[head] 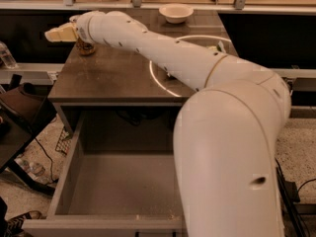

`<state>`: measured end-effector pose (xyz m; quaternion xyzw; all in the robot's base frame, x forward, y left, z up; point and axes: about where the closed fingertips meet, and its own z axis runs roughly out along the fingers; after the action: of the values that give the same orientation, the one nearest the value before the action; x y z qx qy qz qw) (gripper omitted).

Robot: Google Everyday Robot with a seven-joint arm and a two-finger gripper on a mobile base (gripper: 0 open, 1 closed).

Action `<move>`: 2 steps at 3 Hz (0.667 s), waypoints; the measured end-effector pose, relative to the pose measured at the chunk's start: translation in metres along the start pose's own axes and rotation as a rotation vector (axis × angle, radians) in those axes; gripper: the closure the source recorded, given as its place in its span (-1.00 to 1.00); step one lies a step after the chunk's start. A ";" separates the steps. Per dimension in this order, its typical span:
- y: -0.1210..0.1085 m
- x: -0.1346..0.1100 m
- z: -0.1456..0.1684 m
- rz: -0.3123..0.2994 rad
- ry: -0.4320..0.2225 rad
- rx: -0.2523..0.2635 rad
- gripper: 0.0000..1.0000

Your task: Place orange can into top drawer

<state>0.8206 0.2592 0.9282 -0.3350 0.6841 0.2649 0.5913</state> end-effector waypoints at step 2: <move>-0.006 0.002 0.030 -0.002 -0.007 0.026 -0.24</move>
Offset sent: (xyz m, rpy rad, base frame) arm 0.0206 0.0154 -0.0050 0.0034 -0.0076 -0.0230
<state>0.8442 0.2777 0.9219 -0.3268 0.6853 0.2565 0.5982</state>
